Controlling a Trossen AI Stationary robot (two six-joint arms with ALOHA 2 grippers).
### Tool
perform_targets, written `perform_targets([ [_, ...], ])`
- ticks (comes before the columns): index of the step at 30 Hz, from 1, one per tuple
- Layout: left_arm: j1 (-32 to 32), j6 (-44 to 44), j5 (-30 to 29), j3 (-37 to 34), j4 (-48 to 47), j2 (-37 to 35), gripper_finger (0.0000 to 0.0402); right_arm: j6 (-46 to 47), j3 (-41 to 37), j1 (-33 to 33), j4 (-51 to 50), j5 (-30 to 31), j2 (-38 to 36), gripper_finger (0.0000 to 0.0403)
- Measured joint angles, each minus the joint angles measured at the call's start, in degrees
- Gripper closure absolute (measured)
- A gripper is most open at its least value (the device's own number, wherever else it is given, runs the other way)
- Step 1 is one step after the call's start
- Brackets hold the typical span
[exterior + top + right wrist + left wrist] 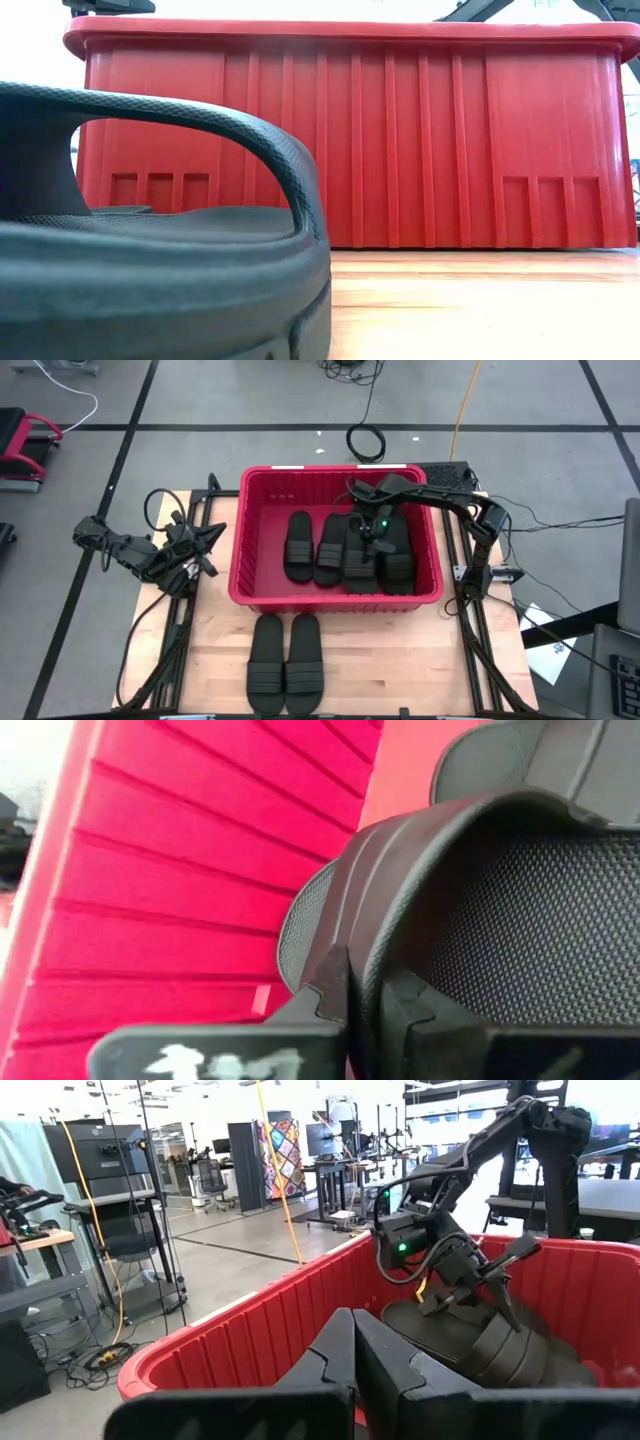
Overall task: Pick and place slides into bin
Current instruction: Put the black slides into the red bin
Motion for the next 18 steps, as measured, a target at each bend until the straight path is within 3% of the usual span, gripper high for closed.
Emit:
perform_targets([
  [18, -0.02, -1.29, 0.00, 0.02, 0.10, -0.01, 0.0401, -4.53, -4.62, -1.86, -2.14, 3.16, -1.24, 0.0399],
])
